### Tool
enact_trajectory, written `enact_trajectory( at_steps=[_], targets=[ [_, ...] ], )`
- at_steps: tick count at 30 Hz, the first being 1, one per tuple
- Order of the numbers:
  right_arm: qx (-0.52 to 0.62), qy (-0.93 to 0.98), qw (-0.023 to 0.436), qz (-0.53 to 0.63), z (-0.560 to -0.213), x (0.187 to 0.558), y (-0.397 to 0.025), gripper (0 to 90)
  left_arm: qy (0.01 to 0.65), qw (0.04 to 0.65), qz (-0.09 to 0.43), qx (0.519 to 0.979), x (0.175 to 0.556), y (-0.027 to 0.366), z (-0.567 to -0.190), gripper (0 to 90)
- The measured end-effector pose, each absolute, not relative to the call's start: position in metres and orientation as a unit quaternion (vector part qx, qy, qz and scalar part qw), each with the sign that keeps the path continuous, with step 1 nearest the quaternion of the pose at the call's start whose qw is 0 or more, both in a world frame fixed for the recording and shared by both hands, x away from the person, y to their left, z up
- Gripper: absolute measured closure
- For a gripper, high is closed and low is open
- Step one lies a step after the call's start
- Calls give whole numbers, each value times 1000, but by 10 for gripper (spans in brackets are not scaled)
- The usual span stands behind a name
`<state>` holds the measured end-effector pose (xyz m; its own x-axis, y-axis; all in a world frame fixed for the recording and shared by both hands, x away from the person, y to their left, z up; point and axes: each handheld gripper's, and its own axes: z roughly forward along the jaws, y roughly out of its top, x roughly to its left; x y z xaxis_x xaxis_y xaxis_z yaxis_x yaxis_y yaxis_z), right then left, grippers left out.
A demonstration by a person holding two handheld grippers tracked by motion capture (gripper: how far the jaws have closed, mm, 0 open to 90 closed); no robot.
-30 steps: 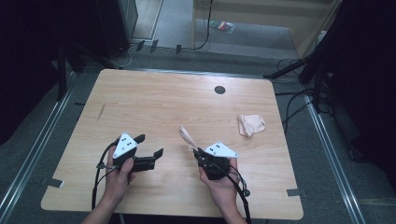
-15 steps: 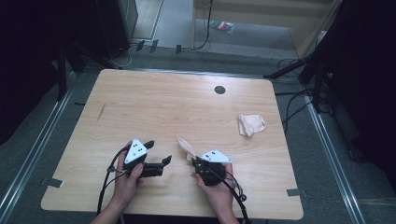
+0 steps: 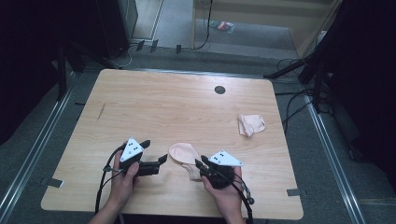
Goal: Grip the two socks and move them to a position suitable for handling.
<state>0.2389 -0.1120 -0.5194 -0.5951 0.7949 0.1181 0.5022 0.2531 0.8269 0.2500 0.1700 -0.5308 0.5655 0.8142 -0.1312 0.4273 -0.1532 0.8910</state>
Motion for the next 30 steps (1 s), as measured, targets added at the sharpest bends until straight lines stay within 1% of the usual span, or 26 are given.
enact_trajectory(
  at_steps=[1, 2, 3, 5, 6, 7, 8, 11, 13, 15, 17, 21, 24, 25, 27, 28, 30],
  targets=[
    [423, 775, 174, 436, -521, 239, -111, 642, 426, 492, 192, 734, 251, 170, -532, 135],
    [437, 770, 191, 423, -523, 240, -110, 574, 431, 493, 186, 732, 252, 169, -532, 137],
    [460, 759, 199, 416, -524, 241, -112, 539, 436, 493, 181, 731, 253, 169, -533, 140],
    [499, 736, 178, 422, -526, 243, -120, 487, 456, 490, 170, 723, 258, 166, -533, 173],
    [510, 731, 158, 424, -527, 244, -125, 472, 477, 483, 155, 718, 266, 161, -535, 235],
    [510, 731, 158, 424, -527, 244, -125, 472, 477, 483, 155, 718, 266, 161, -535, 243],
    [506, 739, 153, 417, -528, 243, -128, 463, 480, 483, 132, 720, 273, 155, -536, 242],
    [506, 739, 152, 419, -527, 241, -130, 466, 480, 480, 119, 724, 279, 149, -537, 242],
    [507, 736, 153, 420, -527, 241, -132, 468, 492, 469, 116, 724, 283, 145, -537, 250],
    [512, 734, 152, 420, -526, 241, -134, 472, 511, 455, 108, 721, 288, 142, -538, 344],
    [513, 732, 152, 421, -527, 242, -137, 475, 523, 432, 106, 727, 293, 139, -541, 408],
    [518, 726, 145, 427, -526, 244, -140, 477, 544, 416, 101, 722, 299, 136, -545, 579],
    [522, 722, 142, 431, -525, 245, -143, 478, 541, 410, 91, 728, 301, 136, -548, 700],
    [522, 721, 140, 433, -526, 245, -145, 478, 535, 415, 79, 732, 302, 136, -548, 758],
    [527, 716, 133, 438, -526, 246, -146, 478, 523, 421, 74, 737, 301, 135, -546, 863],
    [526, 715, 130, 441, -527, 247, -148, 476, 516, 429, 73, 738, 301, 135, -543, 900],
    [526, 714, 129, 443, -527, 247, -149, 476, 500, 441, 72, 742, 300, 135, -534, 900]
  ],
)
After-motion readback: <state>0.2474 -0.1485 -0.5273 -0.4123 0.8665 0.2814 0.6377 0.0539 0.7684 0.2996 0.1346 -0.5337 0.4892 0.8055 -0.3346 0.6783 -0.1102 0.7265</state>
